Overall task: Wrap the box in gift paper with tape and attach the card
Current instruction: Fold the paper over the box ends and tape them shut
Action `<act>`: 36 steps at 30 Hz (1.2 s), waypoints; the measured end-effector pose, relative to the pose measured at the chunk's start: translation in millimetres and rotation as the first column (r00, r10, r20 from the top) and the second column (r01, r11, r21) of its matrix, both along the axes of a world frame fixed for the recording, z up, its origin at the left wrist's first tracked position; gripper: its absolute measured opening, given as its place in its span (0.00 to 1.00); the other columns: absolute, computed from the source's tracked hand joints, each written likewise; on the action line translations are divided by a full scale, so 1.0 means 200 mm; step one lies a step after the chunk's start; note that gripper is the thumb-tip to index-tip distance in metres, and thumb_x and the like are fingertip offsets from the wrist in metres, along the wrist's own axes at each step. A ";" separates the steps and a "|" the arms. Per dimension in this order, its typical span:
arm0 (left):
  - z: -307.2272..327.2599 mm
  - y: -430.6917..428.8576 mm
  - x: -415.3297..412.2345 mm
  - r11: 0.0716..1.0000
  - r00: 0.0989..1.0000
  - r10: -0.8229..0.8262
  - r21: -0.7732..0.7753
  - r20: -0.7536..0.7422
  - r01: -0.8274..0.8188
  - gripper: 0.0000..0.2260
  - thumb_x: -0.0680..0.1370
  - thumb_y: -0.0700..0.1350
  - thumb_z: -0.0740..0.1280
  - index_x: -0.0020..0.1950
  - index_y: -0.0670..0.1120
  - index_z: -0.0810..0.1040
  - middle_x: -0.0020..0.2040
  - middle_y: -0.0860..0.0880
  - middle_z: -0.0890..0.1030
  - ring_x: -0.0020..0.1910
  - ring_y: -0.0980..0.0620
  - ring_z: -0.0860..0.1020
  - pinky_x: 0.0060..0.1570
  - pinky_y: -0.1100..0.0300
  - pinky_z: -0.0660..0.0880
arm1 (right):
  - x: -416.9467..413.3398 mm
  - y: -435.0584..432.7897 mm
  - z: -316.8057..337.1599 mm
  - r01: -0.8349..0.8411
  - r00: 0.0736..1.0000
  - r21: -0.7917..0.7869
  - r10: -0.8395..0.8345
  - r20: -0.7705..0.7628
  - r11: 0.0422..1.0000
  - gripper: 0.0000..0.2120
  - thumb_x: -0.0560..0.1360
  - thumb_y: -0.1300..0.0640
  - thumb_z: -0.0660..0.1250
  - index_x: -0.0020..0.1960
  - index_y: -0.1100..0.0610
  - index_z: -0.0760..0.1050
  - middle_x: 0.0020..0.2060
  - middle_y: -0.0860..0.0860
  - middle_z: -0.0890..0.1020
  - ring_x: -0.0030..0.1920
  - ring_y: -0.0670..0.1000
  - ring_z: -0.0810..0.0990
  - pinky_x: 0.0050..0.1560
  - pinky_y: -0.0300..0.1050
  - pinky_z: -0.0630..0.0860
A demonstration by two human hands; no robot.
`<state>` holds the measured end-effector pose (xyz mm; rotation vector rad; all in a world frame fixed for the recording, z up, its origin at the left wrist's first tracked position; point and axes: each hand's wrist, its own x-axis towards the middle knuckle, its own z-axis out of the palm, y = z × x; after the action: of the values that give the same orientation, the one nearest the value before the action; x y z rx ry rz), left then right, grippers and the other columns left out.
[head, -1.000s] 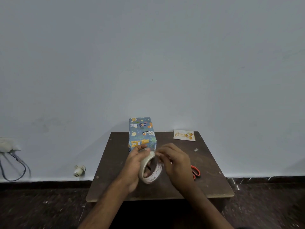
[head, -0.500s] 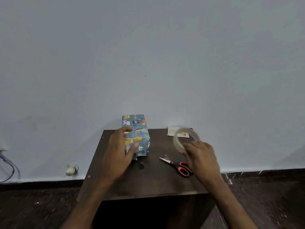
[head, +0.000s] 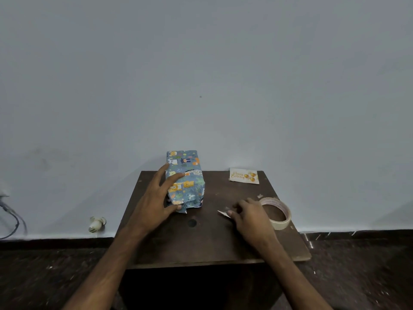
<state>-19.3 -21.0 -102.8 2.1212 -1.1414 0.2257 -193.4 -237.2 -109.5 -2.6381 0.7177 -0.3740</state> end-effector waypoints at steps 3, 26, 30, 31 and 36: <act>-0.01 -0.02 0.00 1.000 1.000 0.000 -0.031 0.015 0.000 0.37 0.70 0.44 0.80 0.74 0.59 0.67 0.79 0.56 0.57 0.75 0.56 0.63 0.62 0.61 0.71 | 0.04 0.04 -0.05 0.031 0.999 -0.013 -0.031 0.038 0.999 0.11 0.78 0.46 0.67 0.42 0.53 0.75 0.42 0.47 0.75 0.47 0.50 0.74 0.44 0.46 0.71; 0.13 -0.03 -0.13 0.950 0.968 0.240 -0.224 0.071 -0.219 0.28 0.71 0.52 0.77 0.69 0.54 0.72 0.62 0.55 0.75 0.59 0.55 0.73 0.51 0.58 0.72 | 0.15 0.19 0.01 0.172 0.851 0.159 -0.228 0.474 0.972 0.06 0.81 0.52 0.64 0.51 0.52 0.77 0.47 0.45 0.82 0.49 0.47 0.81 0.46 0.49 0.76; 0.26 0.02 -0.23 0.933 0.969 0.247 -0.268 -0.013 -0.241 0.24 0.72 0.64 0.67 0.65 0.57 0.72 0.58 0.58 0.77 0.54 0.59 0.72 0.50 0.58 0.71 | 0.18 0.37 0.28 -0.419 0.467 0.587 -0.390 0.794 0.693 0.09 0.82 0.59 0.63 0.52 0.64 0.79 0.58 0.49 0.83 0.59 0.45 0.81 0.56 0.38 0.77; 0.27 0.02 -0.25 0.935 0.967 0.254 -0.255 -0.005 -0.247 0.23 0.72 0.66 0.64 0.64 0.58 0.72 0.56 0.58 0.77 0.54 0.57 0.72 0.49 0.58 0.71 | 0.18 0.42 0.32 -0.495 0.439 0.573 -0.381 0.814 0.654 0.10 0.82 0.59 0.61 0.52 0.65 0.78 0.60 0.51 0.83 0.61 0.48 0.81 0.57 0.40 0.78; 0.33 -0.02 -0.29 0.903 0.935 0.356 -0.257 -0.002 -0.344 0.18 0.75 0.62 0.66 0.58 0.51 0.73 0.51 0.54 0.78 0.52 0.51 0.75 0.44 0.59 0.67 | 0.18 0.53 0.31 -0.508 0.482 0.504 -0.254 0.839 0.698 0.12 0.83 0.56 0.60 0.47 0.56 0.80 0.64 0.48 0.80 0.65 0.50 0.78 0.61 0.56 0.77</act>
<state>-77.6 -24.7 -37.5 2.0820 -0.7005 0.5584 -156.6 -130.8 -47.7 -1.3837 0.1716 -1.0525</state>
